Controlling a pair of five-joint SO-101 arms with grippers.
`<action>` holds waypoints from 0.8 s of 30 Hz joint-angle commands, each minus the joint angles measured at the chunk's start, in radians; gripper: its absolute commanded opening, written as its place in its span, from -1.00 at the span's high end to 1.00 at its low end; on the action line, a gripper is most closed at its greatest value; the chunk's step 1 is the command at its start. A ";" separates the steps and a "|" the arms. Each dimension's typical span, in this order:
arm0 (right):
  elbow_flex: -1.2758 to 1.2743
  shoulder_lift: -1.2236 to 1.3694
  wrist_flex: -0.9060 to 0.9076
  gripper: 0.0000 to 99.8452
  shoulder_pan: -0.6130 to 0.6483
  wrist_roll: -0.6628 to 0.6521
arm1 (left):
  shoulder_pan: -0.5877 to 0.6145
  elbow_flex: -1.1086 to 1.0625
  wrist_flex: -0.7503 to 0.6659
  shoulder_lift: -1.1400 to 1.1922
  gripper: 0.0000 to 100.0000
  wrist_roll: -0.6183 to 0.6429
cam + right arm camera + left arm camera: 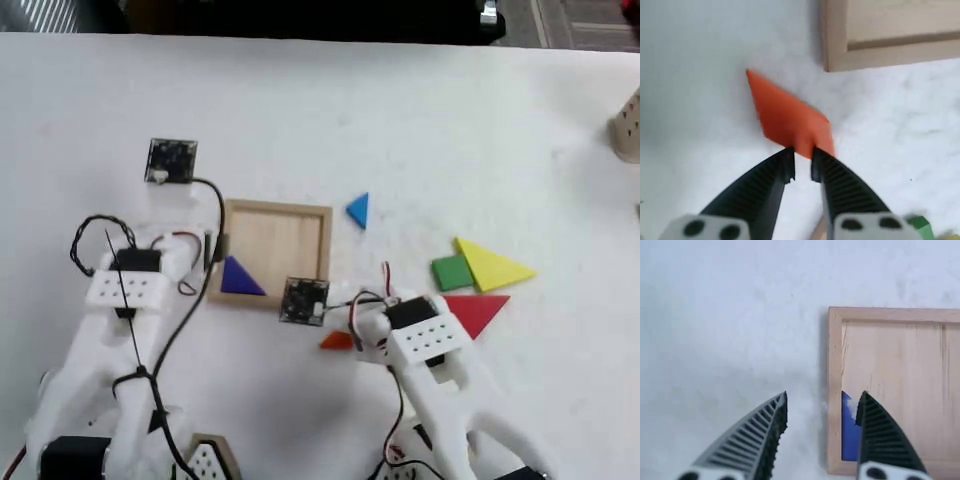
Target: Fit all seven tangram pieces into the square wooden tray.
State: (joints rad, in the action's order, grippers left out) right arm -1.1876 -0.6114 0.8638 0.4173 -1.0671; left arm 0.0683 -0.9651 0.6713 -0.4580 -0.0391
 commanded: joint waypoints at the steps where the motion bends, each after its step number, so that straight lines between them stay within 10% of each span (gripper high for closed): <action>1: 0.044 -0.004 0.002 0.54 0.031 0.035 | 0.007 0.009 -0.018 -0.038 0.53 -0.014; 8: 0.043 -0.002 0.151 0.29 0.110 -0.180 | 0.005 0.009 -0.021 -0.038 0.53 -0.014; 24: 0.064 0.090 0.035 0.29 0.185 -0.193 | 0.005 0.003 -0.041 -0.036 0.53 -0.052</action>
State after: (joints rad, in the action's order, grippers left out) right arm -1.1508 -0.5715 0.9298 0.5785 -1.2451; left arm 0.0683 -0.9651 0.6544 -0.4580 -0.0790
